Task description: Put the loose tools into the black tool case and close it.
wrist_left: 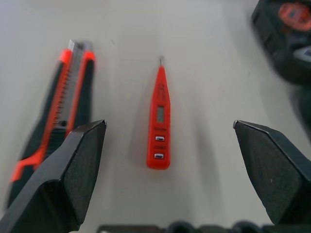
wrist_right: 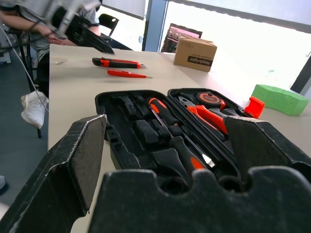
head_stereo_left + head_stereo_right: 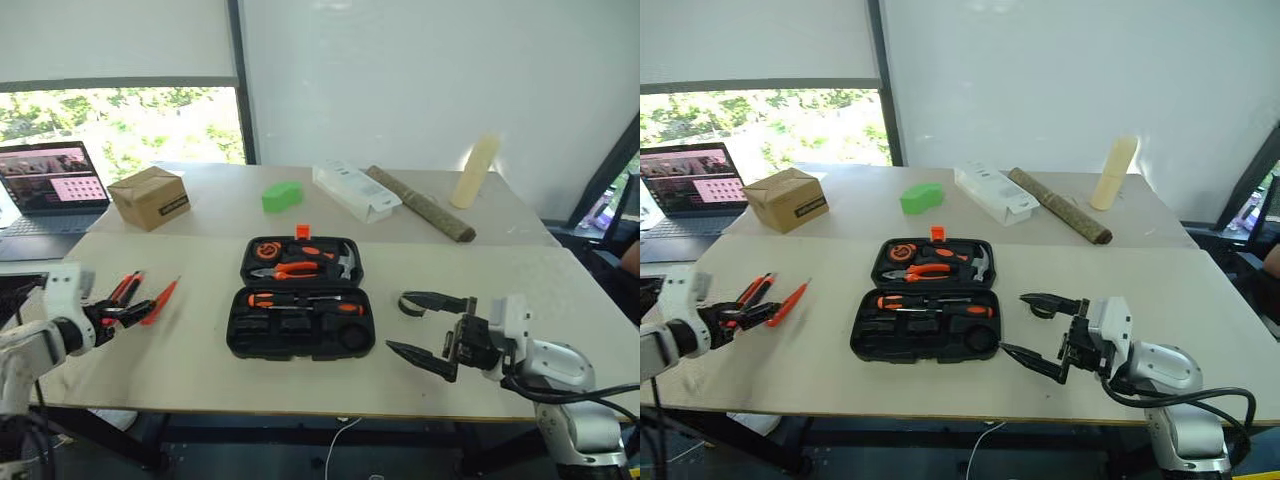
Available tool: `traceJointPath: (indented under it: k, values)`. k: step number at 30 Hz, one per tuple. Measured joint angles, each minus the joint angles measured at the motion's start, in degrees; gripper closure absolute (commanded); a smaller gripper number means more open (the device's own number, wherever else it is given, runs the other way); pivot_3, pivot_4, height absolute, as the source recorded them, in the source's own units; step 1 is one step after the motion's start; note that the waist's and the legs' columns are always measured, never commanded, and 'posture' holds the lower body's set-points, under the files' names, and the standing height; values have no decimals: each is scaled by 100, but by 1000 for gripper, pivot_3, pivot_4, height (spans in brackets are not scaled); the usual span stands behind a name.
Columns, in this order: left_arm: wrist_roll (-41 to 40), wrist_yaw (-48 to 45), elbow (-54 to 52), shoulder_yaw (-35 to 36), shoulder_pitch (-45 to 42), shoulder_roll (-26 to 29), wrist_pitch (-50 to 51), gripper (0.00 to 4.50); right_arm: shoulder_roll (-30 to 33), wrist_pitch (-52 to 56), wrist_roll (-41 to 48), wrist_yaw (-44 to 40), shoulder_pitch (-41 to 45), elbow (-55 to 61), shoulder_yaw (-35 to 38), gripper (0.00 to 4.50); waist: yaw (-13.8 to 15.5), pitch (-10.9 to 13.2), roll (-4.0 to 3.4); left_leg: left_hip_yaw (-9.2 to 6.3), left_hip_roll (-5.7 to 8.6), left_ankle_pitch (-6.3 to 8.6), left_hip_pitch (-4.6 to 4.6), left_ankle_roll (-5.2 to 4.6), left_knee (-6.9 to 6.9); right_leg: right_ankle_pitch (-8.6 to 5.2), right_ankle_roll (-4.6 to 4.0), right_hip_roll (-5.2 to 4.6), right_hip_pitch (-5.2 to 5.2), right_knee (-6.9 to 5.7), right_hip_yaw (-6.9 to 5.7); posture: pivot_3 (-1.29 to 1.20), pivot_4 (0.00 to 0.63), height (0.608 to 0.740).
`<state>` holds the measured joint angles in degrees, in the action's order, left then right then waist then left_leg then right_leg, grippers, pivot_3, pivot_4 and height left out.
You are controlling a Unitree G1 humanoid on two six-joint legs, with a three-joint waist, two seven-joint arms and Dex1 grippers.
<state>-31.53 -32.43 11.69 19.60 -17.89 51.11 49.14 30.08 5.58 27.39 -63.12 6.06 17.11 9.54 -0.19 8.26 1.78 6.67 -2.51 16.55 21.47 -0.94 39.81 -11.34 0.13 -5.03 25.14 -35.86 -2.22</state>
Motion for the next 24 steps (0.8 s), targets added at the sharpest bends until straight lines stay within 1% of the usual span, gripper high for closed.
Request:
traceJointPath:
  k: [3, 6, 7, 9, 11, 12, 14, 17, 19, 21, 22, 23, 24]
  values:
    - [351, -92, 731, -579, -715, -7, 21, 0, 19, 16, 30, 124, -33, 96, -50, 35, -10, 3, 6, 2, 1, 1, 26, -1, 2, -4, 6, 3, 6, 13, -11, 0, 150, 740]
    - [664, -146, 1248, -922, -1197, -7, 2, 0, 27, 49, 68, 205, -42, 204, -112, 35, -6, 4, 10, 5, 7, 4, 31, -6, 4, -7, 11, -3, 7, 14, -11, 0, 150, 740]
    - [801, -186, 1497, -1034, -1398, -13, -20, 502, 43, 82, 90, 239, -64, 261, -140, 0, -4, 6, 12, 10, 8, 6, 31, -10, 5, -8, 12, -4, 6, 15, -11, 0, 150, 740]
    - [911, -296, 1779, -1120, -1601, -20, -11, 1208, 82, 117, 97, 268, -108, 318, -166, 0, -1, 7, 16, 10, 8, 8, 32, -14, 6, -9, 14, -5, 6, 14, -12, 0, 150, 740]
    - [941, -507, 1989, -1192, -1787, -25, 55, 2066, 120, 138, 101, 346, -189, 370, -166, 0, 7, 8, 18, 10, 8, 10, 32, -16, 7, -10, 16, -7, 6, 12, -12, 0, 150, 740]
    - [944, -575, 2038, -1205, -1821, -25, 88, 2307, 122, 142, 102, 362, -203, 376, -167, 0, 9, 8, 18, 10, 9, 10, 32, -17, 8, -10, 16, -8, 6, 11, -12, 0, 150, 740]
    - [991, -799, 2191, -1258, -1932, -24, 134, 3164, 164, 154, 113, 421, -287, 400, -163, 0, 16, 8, 18, 9, 11, 11, 32, -19, 11, -12, 19, -11, 5, 10, -12, 0, 150, 740]
    - [1012, -1098, 2318, -1306, -2018, -16, 202, 4077, 208, 188, 151, 485, -348, 476, -154, 0, 20, 8, 19, 7, 13, 13, 31, -23, 14, -13, 21, -14, 5, 10, -11, 0, 150, 740]
    - [1014, -1508, 2357, -1317, -2037, -15, 13, 4077, 236, 192, 208, 552, -445, 548, -117, 0, 34, 9, 21, 7, 13, 13, 33, -23, 17, -13, 21, -14, 5, 10, -12, 0, 150, 740]
    - [955, -2113, 2263, -1316, -2041, -15, -506, 4077, 291, 197, 217, 603, -532, 587, -42, 0, 53, 15, 31, 10, 12, 13, 46, -22, 29, -13, 20, -14, 9, 10, -18, 0, 150, 740]
    - [918, -2473, 2142, -1328, -2041, -11, -752, 4077, 322, 199, 228, 623, -555, 604, 19, 0, 64, 17, 34, 11, 11, 13, 51, -22, 37, -13, 20, -15, 10, 10, -19, 0, 150, 740]
    - [885, -3130, 1853, -1417, -2040, 1, -1242, 4077, 387, 203, 272, 655, -600, 619, 89, 0, 83, 18, 35, 11, 11, 13, 56, -23, 44, -13, 20, -16, 10, 10, -22, 0, 150, 740]
    - [866, -3530, 1650, -1481, -2041, 1, -1554, 4077, 419, 205, 290, 669, -630, 628, 112, 0, 93, 18, 36, 12, 12, 14, 58, -24, 47, -13, 21, -18, 9, 11, -23, 0, 150, 740]
